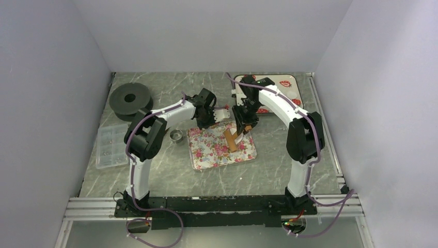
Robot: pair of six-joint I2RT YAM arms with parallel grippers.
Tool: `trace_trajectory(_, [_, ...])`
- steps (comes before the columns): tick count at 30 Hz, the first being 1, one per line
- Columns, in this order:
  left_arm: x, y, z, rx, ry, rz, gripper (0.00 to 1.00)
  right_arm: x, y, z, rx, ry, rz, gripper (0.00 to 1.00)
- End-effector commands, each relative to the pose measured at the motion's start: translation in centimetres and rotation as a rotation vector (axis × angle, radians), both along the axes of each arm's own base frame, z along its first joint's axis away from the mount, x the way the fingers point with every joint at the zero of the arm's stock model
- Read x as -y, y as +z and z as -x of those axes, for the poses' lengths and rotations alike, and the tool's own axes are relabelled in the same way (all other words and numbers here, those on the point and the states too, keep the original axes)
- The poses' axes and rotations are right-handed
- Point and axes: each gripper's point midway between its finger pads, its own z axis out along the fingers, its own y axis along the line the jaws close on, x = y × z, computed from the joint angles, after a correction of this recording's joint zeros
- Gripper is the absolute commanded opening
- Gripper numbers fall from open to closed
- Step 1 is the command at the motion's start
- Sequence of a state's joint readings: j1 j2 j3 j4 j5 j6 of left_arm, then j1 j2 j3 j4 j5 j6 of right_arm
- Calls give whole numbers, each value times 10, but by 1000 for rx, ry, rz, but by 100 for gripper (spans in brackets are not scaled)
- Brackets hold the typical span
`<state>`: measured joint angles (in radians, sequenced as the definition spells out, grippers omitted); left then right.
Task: Roll out the dumpling wrappers from the dough
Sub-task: Flatten out the dough on the work surface.
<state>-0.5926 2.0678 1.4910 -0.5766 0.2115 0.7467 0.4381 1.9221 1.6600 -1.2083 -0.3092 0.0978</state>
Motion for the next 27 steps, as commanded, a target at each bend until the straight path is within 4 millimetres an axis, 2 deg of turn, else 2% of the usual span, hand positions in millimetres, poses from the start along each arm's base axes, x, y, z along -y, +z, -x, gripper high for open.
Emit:
trace_trajectory(1, [-33,-70,63,-243,-32,-174,0,1,-46,6,-50,18,52,0])
trace_trajectory(3, [-33,-72,63,-246,-31,-180,0,-6,-52,10,-59,23,42,0])
trace_trajectory(5, [-34,-74,63,-252,-31,-186,0,-4,-55,12,-63,25,67,0])
trace_trajectory(7, [-34,-74,63,-246,-32,-184,0,16,-54,8,-28,4,134,0])
trace_trajectory(10, [-35,-74,63,-244,-33,-186,0,42,-41,5,-13,-62,118,0])
trace_trajectory(12, [-36,-75,62,-237,-34,-193,0,44,-34,4,5,-70,90,0])
trace_trajectory(18, [-35,-77,63,-246,-35,-191,0,-17,-7,35,-47,42,-160,0])
trace_trajectory(20, [-35,-76,63,-248,-34,-190,0,-34,13,50,-65,88,-255,0])
trace_trajectory(22, [-34,-76,63,-246,-35,-184,0,-39,36,53,-38,90,-323,0])
trace_trajectory(24, [-34,-77,64,-253,-36,-183,0,-30,54,47,30,52,-291,0])
trace_trajectory(27, [-34,-78,65,-263,-34,-184,0,5,76,26,185,-26,-88,0])
